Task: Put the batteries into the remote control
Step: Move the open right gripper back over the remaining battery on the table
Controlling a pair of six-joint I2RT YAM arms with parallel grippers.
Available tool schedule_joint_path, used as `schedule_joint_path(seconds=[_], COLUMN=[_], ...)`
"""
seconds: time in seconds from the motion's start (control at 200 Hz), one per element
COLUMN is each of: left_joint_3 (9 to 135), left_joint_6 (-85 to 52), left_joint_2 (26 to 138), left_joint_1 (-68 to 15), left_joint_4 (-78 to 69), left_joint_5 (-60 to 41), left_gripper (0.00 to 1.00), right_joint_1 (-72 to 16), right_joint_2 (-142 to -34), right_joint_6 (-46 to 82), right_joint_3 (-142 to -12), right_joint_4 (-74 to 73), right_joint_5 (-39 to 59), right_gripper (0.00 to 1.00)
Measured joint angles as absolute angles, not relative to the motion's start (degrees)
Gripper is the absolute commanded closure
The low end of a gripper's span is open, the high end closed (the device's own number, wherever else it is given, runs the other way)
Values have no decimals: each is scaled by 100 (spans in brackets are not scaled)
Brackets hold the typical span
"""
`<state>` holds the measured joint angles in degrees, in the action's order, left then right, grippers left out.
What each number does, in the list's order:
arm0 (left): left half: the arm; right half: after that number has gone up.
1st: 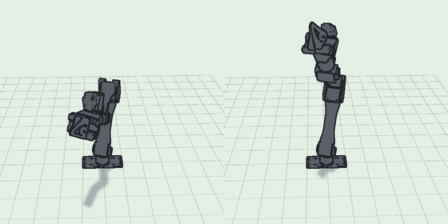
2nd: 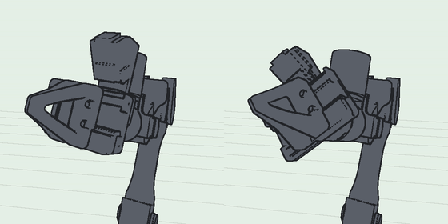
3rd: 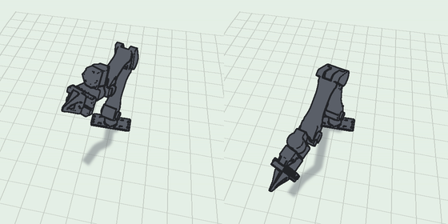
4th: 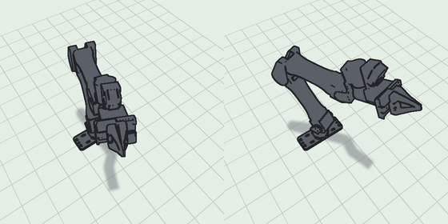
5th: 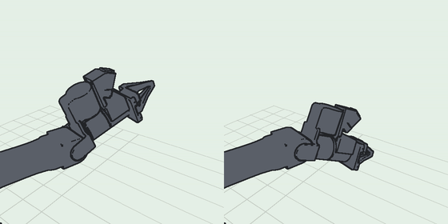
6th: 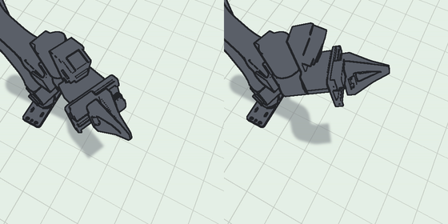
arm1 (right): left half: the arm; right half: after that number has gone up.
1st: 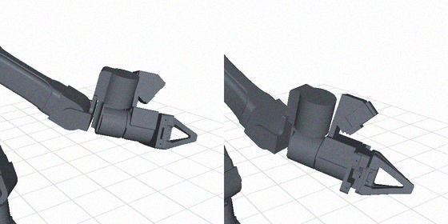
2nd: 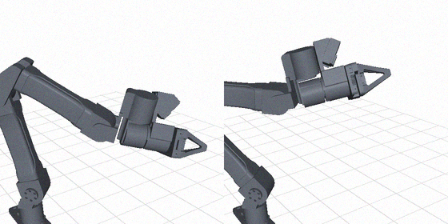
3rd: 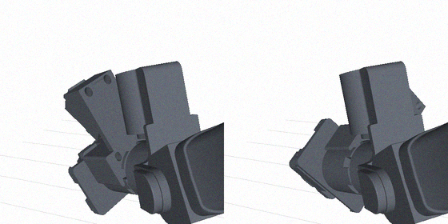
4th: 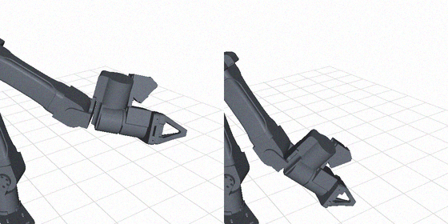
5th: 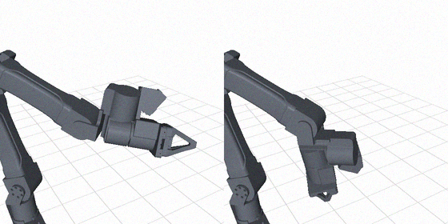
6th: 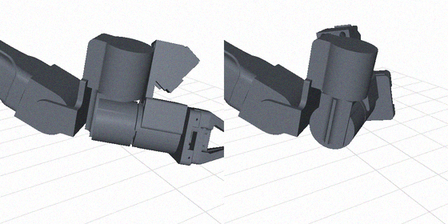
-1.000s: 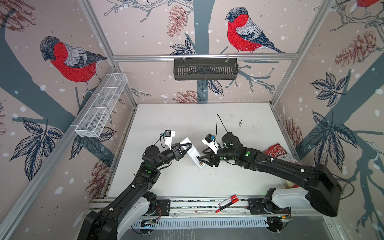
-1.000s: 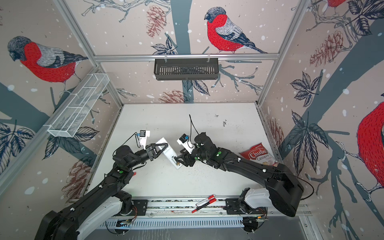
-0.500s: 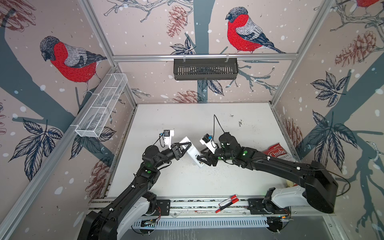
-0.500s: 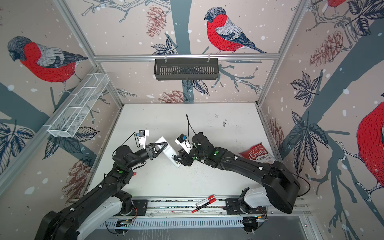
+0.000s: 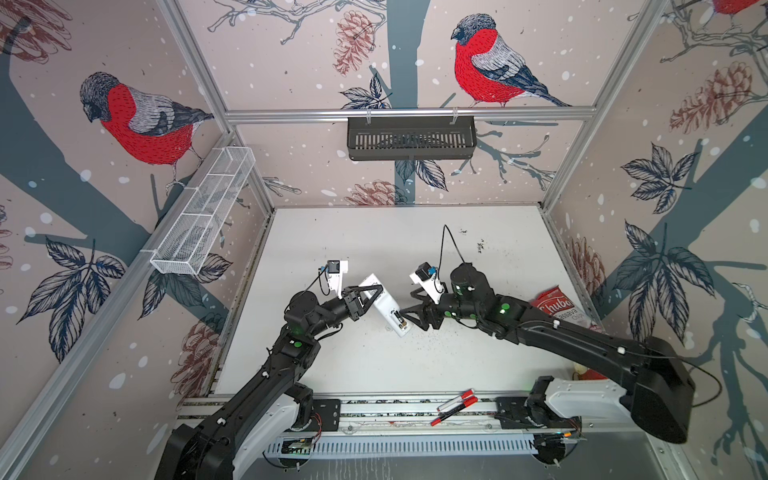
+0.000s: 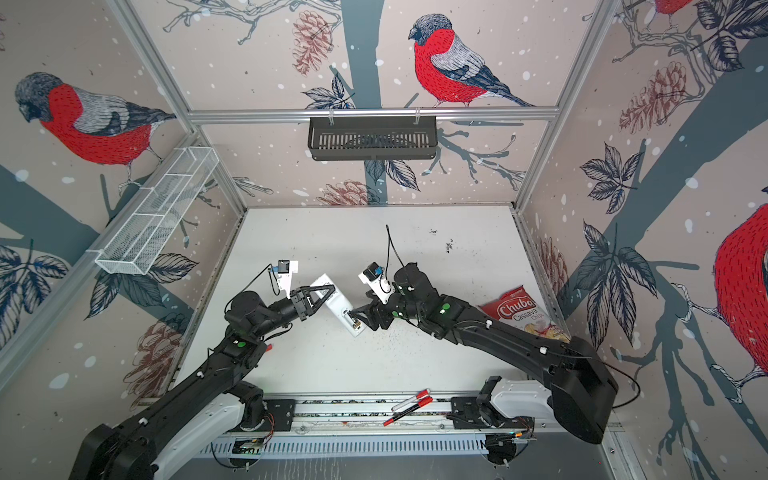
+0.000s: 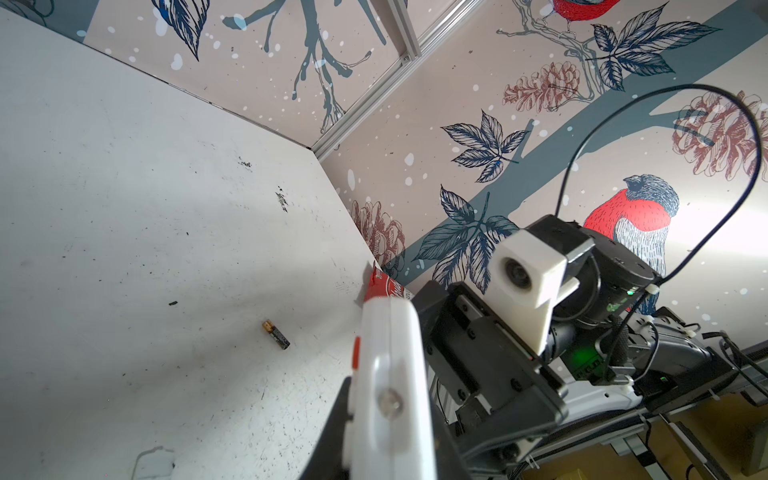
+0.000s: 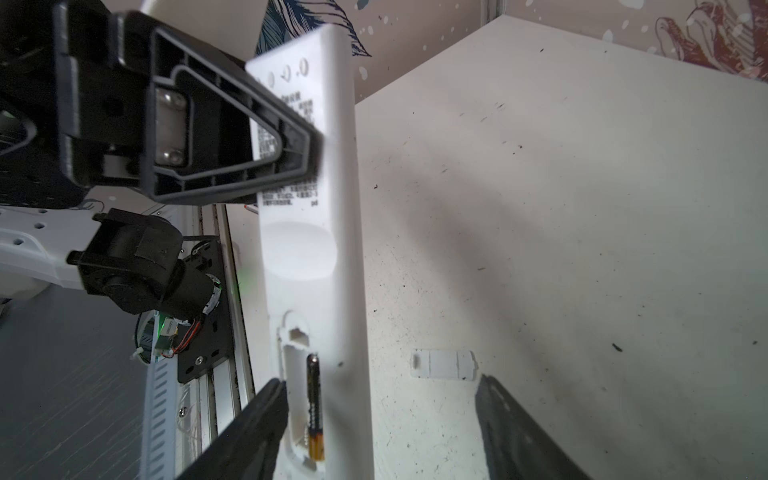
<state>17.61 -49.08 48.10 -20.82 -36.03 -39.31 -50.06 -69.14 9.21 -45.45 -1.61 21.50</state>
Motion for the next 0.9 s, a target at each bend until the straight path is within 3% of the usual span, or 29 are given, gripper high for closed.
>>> schedule_joint_path(seconds=[0.17, 0.34, 0.49, 0.901], left_joint_3=[1743, 1780, 1870, 1861], left_joint_6=[-4801, -4641, -4464, -4305], left_joint_2=[4777, 4737, 4694, 4458], left_joint_1=[-2069, -2001, -1922, -1737], left_joint_4=[-3489, -3017, -2630, -2375], left_joint_5=[-3872, -3568, -3433, -3461], left_gripper=[100, 100, 100, 100], right_joint_1=[-4600, -4134, -3756, -3529], right_joint_2=[-6285, -6182, -6674, -8335], right_joint_6=[1087, 1382, 1557, 1605], right_joint_3=[-4195, -4025, -4160, -4698], right_joint_4=[-200, -23, 587, 1559], right_joint_5=[2115, 1435, 814, 113], right_gripper=[20, 27, 35, 44])
